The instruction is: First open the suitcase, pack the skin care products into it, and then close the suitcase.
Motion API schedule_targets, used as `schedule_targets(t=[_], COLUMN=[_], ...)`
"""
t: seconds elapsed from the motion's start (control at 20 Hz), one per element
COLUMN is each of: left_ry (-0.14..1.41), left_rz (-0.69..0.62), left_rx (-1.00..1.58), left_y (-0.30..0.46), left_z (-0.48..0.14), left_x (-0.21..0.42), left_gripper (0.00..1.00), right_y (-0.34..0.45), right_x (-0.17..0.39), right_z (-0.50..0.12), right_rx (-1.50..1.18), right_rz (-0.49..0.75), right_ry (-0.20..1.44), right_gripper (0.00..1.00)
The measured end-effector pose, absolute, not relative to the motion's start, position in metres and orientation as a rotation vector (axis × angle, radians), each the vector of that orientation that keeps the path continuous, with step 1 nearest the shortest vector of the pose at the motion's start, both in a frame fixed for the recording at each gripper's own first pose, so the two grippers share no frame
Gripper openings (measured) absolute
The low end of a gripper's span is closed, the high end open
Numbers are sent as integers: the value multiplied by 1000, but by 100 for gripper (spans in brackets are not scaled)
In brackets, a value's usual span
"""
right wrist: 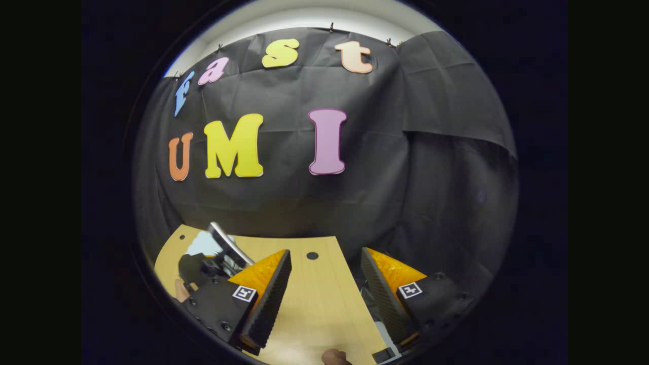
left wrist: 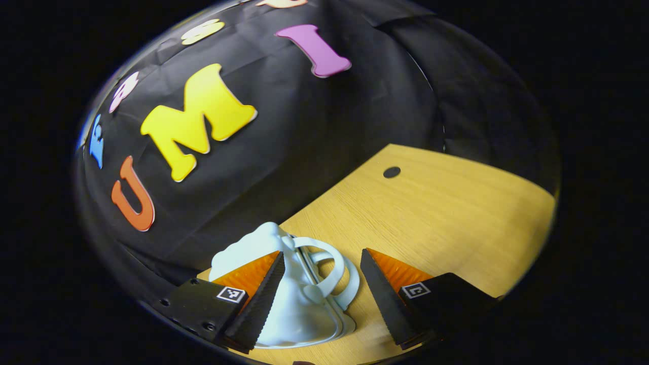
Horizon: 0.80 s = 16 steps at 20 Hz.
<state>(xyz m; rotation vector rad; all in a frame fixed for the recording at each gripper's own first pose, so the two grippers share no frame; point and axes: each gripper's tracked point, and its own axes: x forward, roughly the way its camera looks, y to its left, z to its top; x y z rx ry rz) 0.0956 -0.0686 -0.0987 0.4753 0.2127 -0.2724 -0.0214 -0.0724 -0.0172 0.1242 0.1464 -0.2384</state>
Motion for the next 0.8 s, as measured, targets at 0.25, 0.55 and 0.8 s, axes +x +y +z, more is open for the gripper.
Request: schedule_targets(t=[0.25, 0.55, 0.8], left_ry=[23, -18, -4], left_rz=[-171, -40, -24], left_rx=[309, 178, 26], left_y=[32, 143, 184], left_z=[2, 38, 40], left_x=[59, 12, -6], left_gripper=[96, 99, 97], right_y=[-13, 92, 148], right_x=[-2, 13, 9], right_z=[-2, -16, -7], right_rx=[97, 93, 74], right_rz=[-196, -93, -64], right_ry=[77, 124, 92], right_gripper=[83, 83, 81])
